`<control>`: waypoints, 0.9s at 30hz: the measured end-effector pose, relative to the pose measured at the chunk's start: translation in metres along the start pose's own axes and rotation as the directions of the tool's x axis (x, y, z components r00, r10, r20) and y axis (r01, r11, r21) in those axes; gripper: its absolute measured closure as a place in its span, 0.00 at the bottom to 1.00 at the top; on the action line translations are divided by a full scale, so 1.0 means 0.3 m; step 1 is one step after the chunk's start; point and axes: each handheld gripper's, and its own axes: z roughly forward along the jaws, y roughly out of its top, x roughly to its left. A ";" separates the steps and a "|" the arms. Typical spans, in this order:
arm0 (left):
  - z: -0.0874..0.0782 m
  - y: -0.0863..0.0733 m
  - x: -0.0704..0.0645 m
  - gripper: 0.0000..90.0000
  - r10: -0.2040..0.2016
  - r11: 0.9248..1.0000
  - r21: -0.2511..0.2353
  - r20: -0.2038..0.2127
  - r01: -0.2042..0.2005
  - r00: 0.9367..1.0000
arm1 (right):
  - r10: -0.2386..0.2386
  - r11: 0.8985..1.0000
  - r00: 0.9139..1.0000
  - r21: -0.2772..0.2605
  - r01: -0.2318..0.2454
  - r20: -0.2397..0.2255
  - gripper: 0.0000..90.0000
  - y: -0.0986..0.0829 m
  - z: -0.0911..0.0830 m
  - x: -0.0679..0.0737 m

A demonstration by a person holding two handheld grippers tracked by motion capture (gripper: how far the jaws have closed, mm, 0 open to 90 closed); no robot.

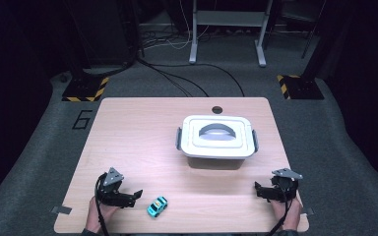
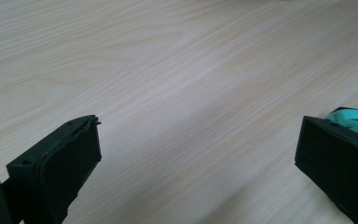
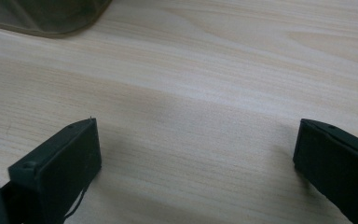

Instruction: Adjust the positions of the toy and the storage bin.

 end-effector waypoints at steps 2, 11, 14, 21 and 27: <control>-0.007 0.007 -0.018 0.00 0.010 1.000 0.007 0.023 -0.010 1.000 | 0.003 1.000 1.000 -0.001 -0.003 0.002 0.00 0.000 0.000 0.000; -0.007 0.021 -0.133 0.00 0.062 0.998 -0.017 0.055 -0.062 0.997 | 0.003 1.000 1.000 -0.001 -0.003 0.002 0.00 0.000 0.000 0.000; -0.008 0.017 -0.147 0.00 0.072 0.997 -0.017 0.053 -0.071 0.996 | 0.003 1.000 1.000 -0.001 -0.003 0.002 0.00 0.000 0.000 0.000; 0.004 0.004 -0.216 0.00 0.088 0.996 -0.023 0.080 -0.086 0.993 | 0.003 1.000 1.000 -0.001 -0.003 0.002 0.00 0.000 0.000 0.000; 0.025 -0.009 -0.245 0.12 0.102 0.995 -0.004 0.107 -0.102 0.989 | 0.003 1.000 1.000 -0.001 -0.003 0.002 0.00 0.000 0.000 0.000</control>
